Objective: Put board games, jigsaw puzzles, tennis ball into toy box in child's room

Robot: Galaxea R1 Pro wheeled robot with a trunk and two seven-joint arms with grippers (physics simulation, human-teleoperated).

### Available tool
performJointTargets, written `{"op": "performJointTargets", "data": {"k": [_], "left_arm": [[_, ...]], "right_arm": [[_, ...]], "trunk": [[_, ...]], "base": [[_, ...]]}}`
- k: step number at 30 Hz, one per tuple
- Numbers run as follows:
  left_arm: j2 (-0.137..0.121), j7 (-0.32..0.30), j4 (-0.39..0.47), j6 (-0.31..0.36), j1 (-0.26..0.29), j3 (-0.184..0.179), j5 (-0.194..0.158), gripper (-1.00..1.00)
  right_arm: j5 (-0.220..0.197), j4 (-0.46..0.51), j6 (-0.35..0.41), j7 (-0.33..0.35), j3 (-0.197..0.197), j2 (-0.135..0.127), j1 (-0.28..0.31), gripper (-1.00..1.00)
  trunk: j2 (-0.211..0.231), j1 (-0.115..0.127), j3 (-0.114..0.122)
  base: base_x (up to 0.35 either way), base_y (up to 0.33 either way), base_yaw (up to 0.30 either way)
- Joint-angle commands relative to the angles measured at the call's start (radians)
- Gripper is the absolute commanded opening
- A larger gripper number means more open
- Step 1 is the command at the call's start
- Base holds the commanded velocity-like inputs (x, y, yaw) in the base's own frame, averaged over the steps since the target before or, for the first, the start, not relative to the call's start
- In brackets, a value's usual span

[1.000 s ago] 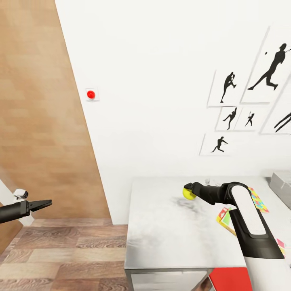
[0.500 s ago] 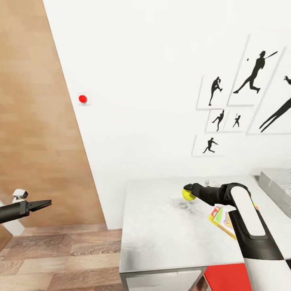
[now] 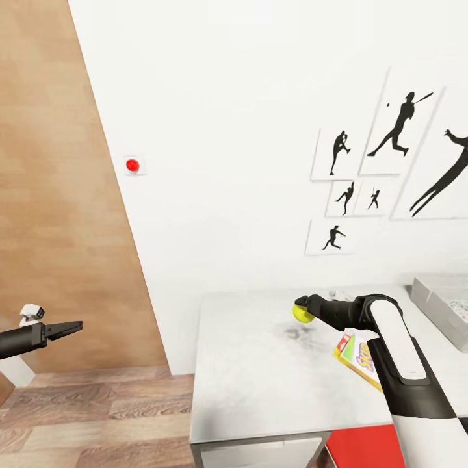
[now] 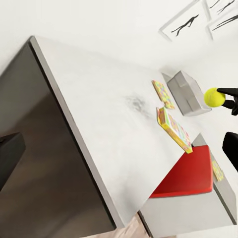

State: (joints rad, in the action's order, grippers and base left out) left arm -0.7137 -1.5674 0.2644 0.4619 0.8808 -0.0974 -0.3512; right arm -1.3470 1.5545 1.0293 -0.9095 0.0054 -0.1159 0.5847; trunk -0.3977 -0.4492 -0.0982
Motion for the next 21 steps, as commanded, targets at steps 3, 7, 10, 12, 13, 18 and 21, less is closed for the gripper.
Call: {"op": "performJointTargets", "data": {"k": [3, 7, 10, 12, 13, 18, 21], "left_arm": [[-0.001, -0.003, -0.001, 0.011, 0.001, -0.008, -0.008, 1.00], [-0.001, -0.003, -0.002, 0.011, 0.001, -0.008, -0.009, 1.00], [-0.001, -0.003, -0.002, 0.010, 0.001, -0.008, -0.009, 1.00], [0.000, -0.003, -0.002, 0.010, 0.001, -0.008, -0.008, 1.00], [0.000, -0.003, -0.002, 0.010, 0.001, -0.008, -0.008, 1.00], [0.000, -0.003, -0.002, 0.009, 0.001, -0.008, -0.008, 1.00], [0.000, -0.003, -0.002, 0.009, 0.001, -0.008, -0.009, 1.00]], "right_arm": [[-0.011, 0.001, 0.001, -0.014, 0.001, -0.001, 0.001, -1.00], [-0.012, 0.001, 0.001, -0.014, 0.001, 0.000, 0.001, -1.00], [-0.012, 0.000, 0.002, -0.015, 0.001, 0.000, 0.001, -1.00], [-0.012, 0.000, 0.002, -0.015, 0.001, 0.000, 0.001, -1.00], [-0.012, 0.000, 0.002, -0.015, 0.001, -0.001, 0.001, -1.00], [-0.011, -0.001, 0.003, -0.015, 0.001, -0.001, 0.001, -1.00], [-0.011, -0.001, 0.003, -0.015, 0.001, -0.001, 0.001, -1.00]], "trunk": [[-0.002, -0.001, 0.003], [-0.002, -0.001, 0.009], [-0.002, -0.001, 0.014], [-0.002, -0.001, 0.017], [-0.002, -0.001, 0.019], [-0.002, -0.001, 0.027], [-0.002, -0.001, 0.032]], "base": [[0.000, 0.000, -0.002], [0.000, 0.000, -0.001], [0.000, 0.000, 0.000], [0.000, 0.000, 0.000], [0.000, 0.000, 0.000], [0.000, 0.000, 0.000], [0.000, 0.000, 0.000]]}}
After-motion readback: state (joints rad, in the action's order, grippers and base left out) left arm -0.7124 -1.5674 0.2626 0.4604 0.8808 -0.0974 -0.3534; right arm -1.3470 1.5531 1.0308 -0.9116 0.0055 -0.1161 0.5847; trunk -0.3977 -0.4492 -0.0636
